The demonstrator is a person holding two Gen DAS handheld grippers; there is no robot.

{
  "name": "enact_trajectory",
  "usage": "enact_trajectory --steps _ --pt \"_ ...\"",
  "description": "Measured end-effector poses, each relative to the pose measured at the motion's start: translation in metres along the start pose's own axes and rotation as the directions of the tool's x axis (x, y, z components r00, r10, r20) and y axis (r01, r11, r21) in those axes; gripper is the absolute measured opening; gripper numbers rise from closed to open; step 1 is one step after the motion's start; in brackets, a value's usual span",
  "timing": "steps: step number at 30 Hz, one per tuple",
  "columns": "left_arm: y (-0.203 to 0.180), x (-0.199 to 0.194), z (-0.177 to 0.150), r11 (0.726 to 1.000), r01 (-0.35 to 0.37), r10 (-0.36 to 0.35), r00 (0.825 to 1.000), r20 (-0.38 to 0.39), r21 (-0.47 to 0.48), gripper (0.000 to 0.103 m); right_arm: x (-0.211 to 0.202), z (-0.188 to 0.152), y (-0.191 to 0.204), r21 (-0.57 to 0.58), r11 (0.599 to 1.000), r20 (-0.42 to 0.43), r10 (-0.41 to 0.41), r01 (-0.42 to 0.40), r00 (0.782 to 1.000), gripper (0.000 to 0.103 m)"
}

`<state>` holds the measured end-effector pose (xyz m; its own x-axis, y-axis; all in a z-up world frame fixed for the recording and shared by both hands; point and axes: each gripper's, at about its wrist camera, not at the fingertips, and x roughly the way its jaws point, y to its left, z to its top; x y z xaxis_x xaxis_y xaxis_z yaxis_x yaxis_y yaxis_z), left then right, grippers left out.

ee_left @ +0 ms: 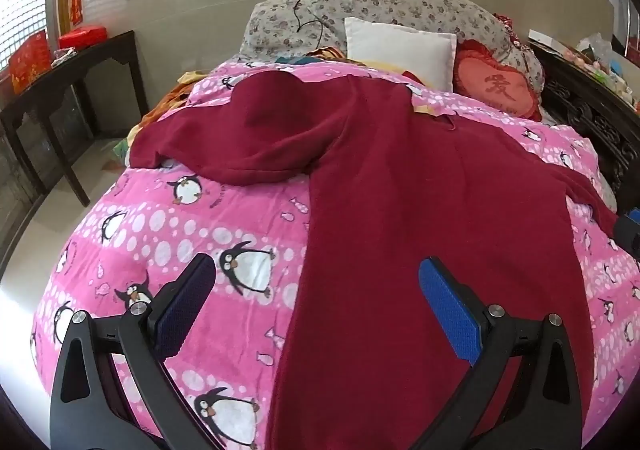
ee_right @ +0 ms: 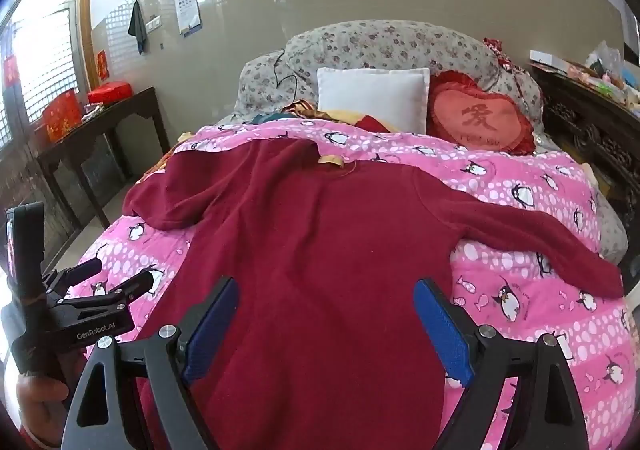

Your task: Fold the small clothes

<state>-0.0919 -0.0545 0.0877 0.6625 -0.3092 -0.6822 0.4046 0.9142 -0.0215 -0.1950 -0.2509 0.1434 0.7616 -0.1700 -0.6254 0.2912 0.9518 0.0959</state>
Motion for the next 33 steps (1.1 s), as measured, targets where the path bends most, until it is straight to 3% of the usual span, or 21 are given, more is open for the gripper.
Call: enact_trajectory --steps 14,23,33 --pt "-0.026 -0.001 0.008 0.999 0.041 -0.042 0.999 0.008 0.026 0.102 0.005 -0.002 -0.013 0.004 0.999 0.012 -0.052 0.052 0.999 0.088" --pt "-0.038 0.004 0.011 0.998 0.056 -0.056 0.998 0.0 0.042 0.102 0.009 -0.001 -0.017 0.065 0.998 -0.031 -0.019 0.021 0.999 0.088" --pt "-0.042 0.013 0.013 0.997 0.073 -0.072 0.997 -0.012 0.041 0.102 0.02 0.002 -0.018 0.057 0.998 -0.034 -0.02 0.022 0.999 0.088"
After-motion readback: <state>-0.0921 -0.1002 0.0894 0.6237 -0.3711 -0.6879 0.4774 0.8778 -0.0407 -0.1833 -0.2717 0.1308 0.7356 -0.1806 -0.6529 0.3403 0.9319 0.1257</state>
